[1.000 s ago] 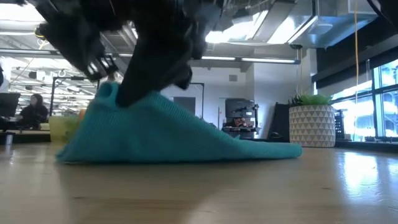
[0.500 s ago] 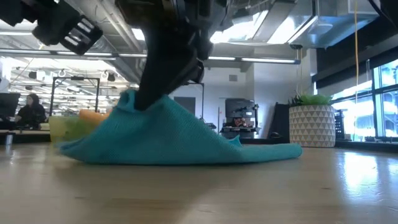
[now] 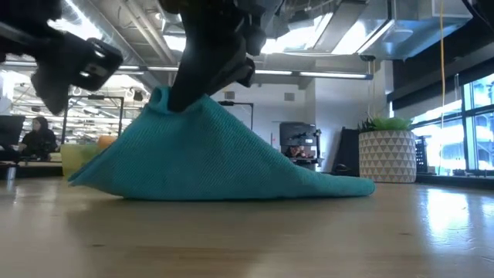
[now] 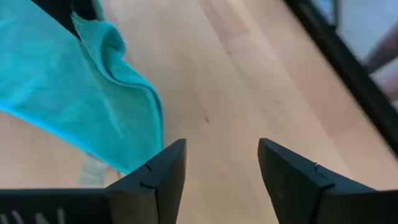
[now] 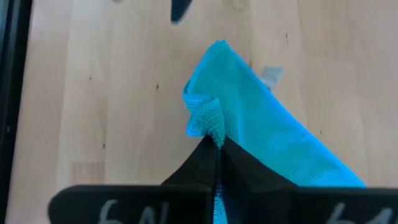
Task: Fold microfiber towels
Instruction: Fold the blue towel
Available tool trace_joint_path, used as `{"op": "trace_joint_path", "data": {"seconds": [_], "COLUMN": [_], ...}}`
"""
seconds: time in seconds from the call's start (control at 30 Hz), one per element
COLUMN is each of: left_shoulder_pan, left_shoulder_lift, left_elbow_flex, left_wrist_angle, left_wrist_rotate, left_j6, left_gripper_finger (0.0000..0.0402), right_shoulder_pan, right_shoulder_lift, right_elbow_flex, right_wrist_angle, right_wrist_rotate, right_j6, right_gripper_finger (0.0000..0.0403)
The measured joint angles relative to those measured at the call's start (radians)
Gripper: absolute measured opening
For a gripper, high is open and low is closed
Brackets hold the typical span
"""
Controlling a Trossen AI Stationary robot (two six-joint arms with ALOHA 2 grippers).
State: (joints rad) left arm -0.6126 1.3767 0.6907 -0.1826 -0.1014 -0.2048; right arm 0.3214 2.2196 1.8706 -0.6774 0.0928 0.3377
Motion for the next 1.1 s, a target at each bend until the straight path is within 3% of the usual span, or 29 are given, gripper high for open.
{"op": "trace_joint_path", "data": {"seconds": [0.27,0.43,0.7,1.1], "left_shoulder_pan": [-0.003,-0.009,-0.009,-0.026], "left_shoulder_lift": [0.098,0.155,0.175,0.175], "left_elbow_flex": [0.000,0.000,-0.001,-0.001], "left_wrist_angle": [0.133,0.116,0.097,0.096], "left_wrist_rotate": [-0.182,-0.185,-0.377,-0.329], "left_j6": [-0.020,-0.031,-0.107,-0.110], "left_gripper_finger": [0.0194,0.0195,0.0195,0.0195], "right_shoulder_pan": [0.000,0.000,0.000,0.000], "right_shoulder_lift": [-0.006,-0.006,-0.016,-0.023], "right_elbow_flex": [0.000,0.000,0.000,0.000], "right_wrist_angle": [-0.002,-0.003,-0.009,-0.029], "right_wrist_rotate": [0.003,0.003,0.003,0.019], "right_j6": [-0.001,-0.001,-0.005,-0.029], "right_gripper_finger": [0.0007,0.0010,0.0007,0.0009]}}
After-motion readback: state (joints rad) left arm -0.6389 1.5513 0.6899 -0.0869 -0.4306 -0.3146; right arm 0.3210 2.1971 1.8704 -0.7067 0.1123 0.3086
